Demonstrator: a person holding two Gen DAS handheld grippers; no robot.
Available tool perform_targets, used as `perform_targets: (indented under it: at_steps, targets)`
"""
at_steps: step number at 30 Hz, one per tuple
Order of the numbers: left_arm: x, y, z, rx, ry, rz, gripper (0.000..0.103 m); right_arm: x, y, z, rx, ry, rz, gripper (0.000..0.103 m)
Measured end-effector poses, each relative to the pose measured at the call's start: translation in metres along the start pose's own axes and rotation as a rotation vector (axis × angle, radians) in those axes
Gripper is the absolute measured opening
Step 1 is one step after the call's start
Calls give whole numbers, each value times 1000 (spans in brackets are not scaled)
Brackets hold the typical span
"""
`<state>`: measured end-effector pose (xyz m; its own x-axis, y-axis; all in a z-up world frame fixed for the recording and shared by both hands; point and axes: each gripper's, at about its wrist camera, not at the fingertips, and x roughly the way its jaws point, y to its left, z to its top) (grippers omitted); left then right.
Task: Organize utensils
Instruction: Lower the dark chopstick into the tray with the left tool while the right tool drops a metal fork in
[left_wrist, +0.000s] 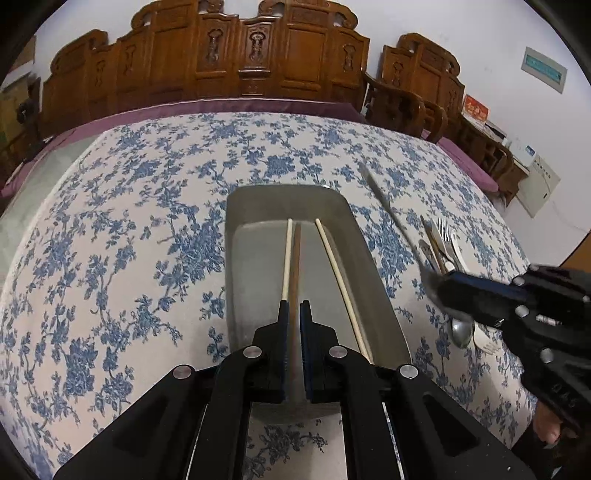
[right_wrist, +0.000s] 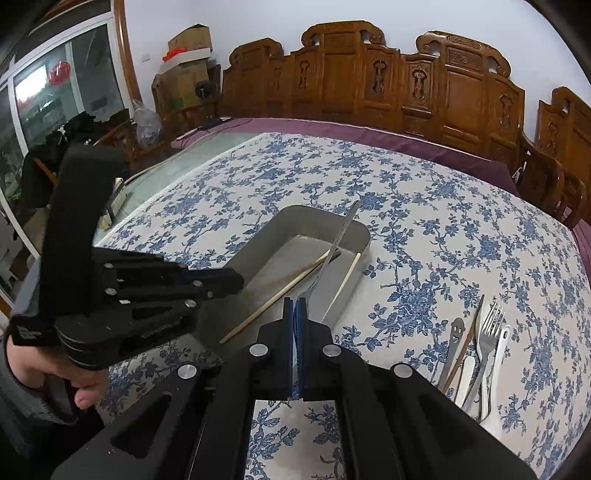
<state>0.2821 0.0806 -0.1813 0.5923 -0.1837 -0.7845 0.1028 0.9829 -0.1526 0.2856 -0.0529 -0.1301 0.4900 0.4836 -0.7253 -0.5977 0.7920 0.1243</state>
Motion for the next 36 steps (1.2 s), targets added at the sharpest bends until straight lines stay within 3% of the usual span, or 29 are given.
perform_targets:
  at_steps: [10,22,36]
  targets:
    - [-18,15,11,-13,-51,30,8,21,8,2,21,26,30,2]
    - [-31,40,18,-59,-88,61,21,50,22,-2,43,69,56,2]
    - [-32,41,19,-58,-92,72,21,77,17,-1,60,99,21,2]
